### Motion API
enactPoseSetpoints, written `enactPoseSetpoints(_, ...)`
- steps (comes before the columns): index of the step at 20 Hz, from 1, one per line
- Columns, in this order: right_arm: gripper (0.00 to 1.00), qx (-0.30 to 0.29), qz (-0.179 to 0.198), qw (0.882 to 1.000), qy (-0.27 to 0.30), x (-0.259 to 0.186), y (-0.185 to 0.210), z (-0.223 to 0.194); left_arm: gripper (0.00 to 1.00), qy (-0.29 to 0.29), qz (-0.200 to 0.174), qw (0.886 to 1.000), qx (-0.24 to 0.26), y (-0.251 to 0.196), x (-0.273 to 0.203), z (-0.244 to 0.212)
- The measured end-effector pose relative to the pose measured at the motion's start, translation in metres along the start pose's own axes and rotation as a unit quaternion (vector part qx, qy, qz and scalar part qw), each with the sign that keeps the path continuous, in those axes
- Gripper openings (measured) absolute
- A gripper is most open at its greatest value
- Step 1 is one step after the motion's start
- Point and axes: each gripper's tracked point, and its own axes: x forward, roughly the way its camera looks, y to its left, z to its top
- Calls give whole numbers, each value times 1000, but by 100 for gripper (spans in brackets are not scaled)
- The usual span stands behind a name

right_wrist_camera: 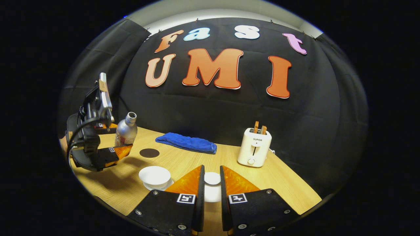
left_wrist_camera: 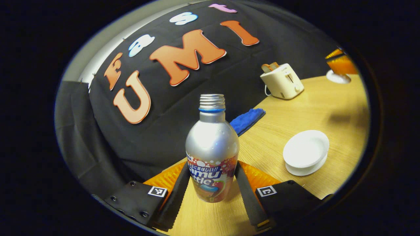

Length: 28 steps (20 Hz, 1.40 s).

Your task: Open the teacup lid with one hand, grasp the water bottle and pour water into the teacup with the other hand; after pouring, place the water bottle on the coaster and then close the teacup lid.

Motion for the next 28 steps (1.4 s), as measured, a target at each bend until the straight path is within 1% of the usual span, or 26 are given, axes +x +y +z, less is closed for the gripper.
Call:
enactPoseSetpoints(1,22,-3,-2,1000,0,-2,-2,-1,80,3,-8,1000,19,-9,-1,0)
enactPoseSetpoints(4,22,-4,-8,1000,-3,-10,-10,2,80,1,-20,996,82,-20,-5,0)
enactPoseSetpoints(6,23,2,-7,1000,-2,-14,-13,-5,80,4,-24,993,118,-23,-4,-3)
enactPoseSetpoints(7,22,2,-8,1000,-2,-17,-17,-8,80,4,-25,991,134,-23,-4,-5)
enactPoseSetpoints(8,22,-1,-11,1000,-2,-18,-19,-8,84,6,-25,988,152,-23,-5,-6)
enactPoseSetpoints(10,22,-7,-15,1000,-3,-19,-24,-9,84,8,-26,982,188,-21,-4,-9)
enactPoseSetpoints(11,22,-6,-14,1000,-3,-20,-25,-9,80,7,-25,978,209,-21,-4,-10)
enactPoseSetpoints(12,22,-4,-14,1000,-4,-21,-25,-9,84,4,-26,972,233,-21,-4,-9)
enactPoseSetpoints(13,22,-1,-13,1000,-4,-21,-26,-9,84,0,-23,967,255,-19,-7,-9)
enactPoseSetpoints(15,22,0,-15,1000,-3,-21,-29,-12,80,-1,-21,958,286,-16,-9,-11)
enactPoseSetpoints(18,22,1,-21,1000,-3,-23,-36,-13,89,4,-20,944,329,-12,-7,-12)
enactPoseSetpoints(19,22,3,-22,1000,-4,-24,-38,-12,84,3,-18,939,344,-10,-6,-13)
enactPoseSetpoints(20,23,4,-24,1000,-5,-25,-40,-12,89,2,-15,933,360,-8,-6,-12)
enactPoseSetpoints(21,22,5,-25,1000,-5,-26,-41,-13,88,-1,-12,926,377,-6,-6,-9)
enactPoseSetpoints(22,22,6,-27,1000,-4,-26,-42,-14,81,-3,-9,919,394,-3,-5,-8)
enactPoseSetpoints(23,22,8,-26,1000,-1,-25,-43,-16,81,-6,-7,912,410,-3,-4,-5)
enactPoseSetpoints(24,23,9,-26,1000,1,-26,-43,-19,84,-6,-6,905,426,-2,-5,-4)
enactPoseSetpoints(25,22,6,-27,1000,2,-27,-45,-21,81,-8,-8,899,438,-4,-5,-3)
enactPoseSetpoints(26,22,3,-28,1000,2,-27,-45,-22,81,-7,-9,894,449,-3,-5,-1)
enactPoseSetpoints(27,22,1,-28,1000,2,-28,-46,-23,85,-8,-10,887,461,-4,-4,0)
enactPoseSetpoints(28,22,2,-28,1000,2,-28,-47,-23,81,-10,-8,879,476,-4,-6,2)
